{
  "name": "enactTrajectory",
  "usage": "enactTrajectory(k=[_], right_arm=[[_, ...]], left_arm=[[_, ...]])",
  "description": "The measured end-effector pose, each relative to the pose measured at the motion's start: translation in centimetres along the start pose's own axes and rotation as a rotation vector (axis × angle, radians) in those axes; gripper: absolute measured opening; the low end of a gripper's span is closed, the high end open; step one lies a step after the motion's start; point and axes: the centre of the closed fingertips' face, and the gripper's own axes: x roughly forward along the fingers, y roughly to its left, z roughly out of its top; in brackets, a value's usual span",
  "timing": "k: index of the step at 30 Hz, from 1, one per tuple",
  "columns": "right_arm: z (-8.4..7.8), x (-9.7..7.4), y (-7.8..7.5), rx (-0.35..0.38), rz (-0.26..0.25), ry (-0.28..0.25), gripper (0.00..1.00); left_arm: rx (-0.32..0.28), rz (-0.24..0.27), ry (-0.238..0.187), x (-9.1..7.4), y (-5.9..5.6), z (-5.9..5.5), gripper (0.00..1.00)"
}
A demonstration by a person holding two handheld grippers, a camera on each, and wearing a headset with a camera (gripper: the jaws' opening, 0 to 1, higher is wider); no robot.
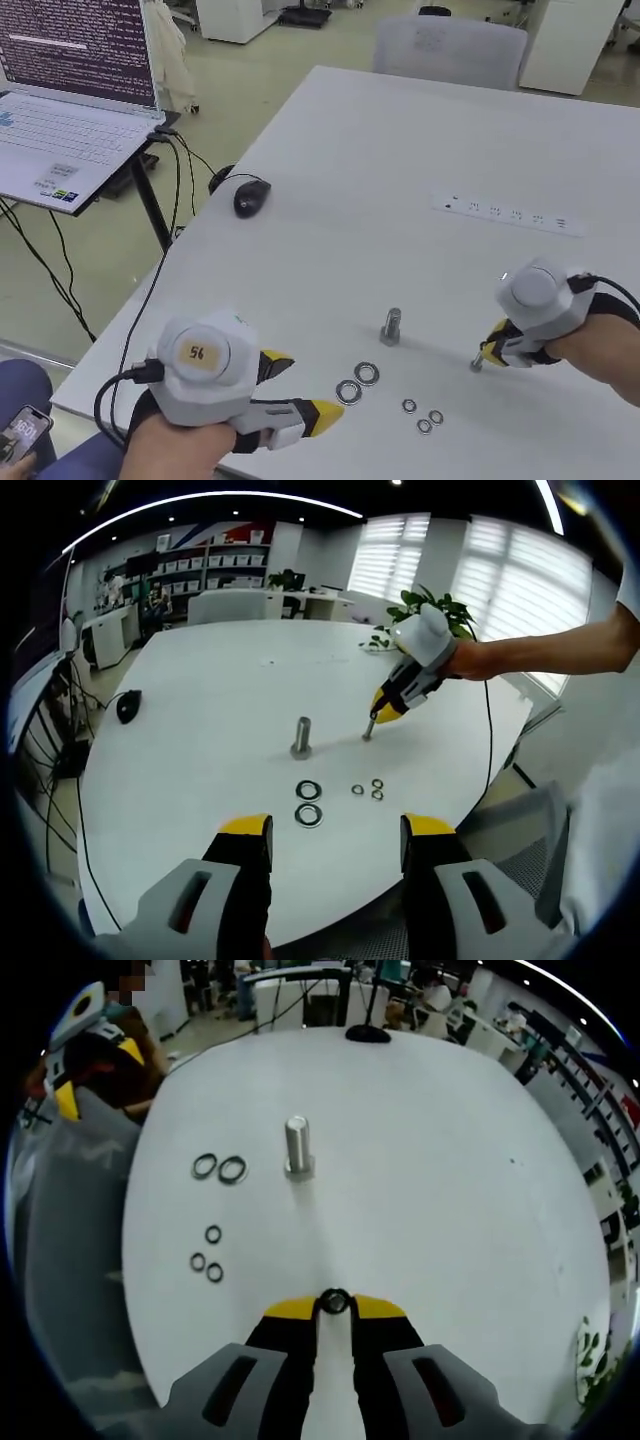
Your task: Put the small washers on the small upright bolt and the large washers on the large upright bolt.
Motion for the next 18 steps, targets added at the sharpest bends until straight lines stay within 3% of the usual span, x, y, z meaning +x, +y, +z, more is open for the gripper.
enactTrajectory(k=[18], right_arm=[[-1.5, 3.6, 0.2, 0.017, 0.041, 0.060, 0.13]], left_arm=[[-0.007, 0.006, 0.013, -0.1, 0.4, -0.5, 0.50]])
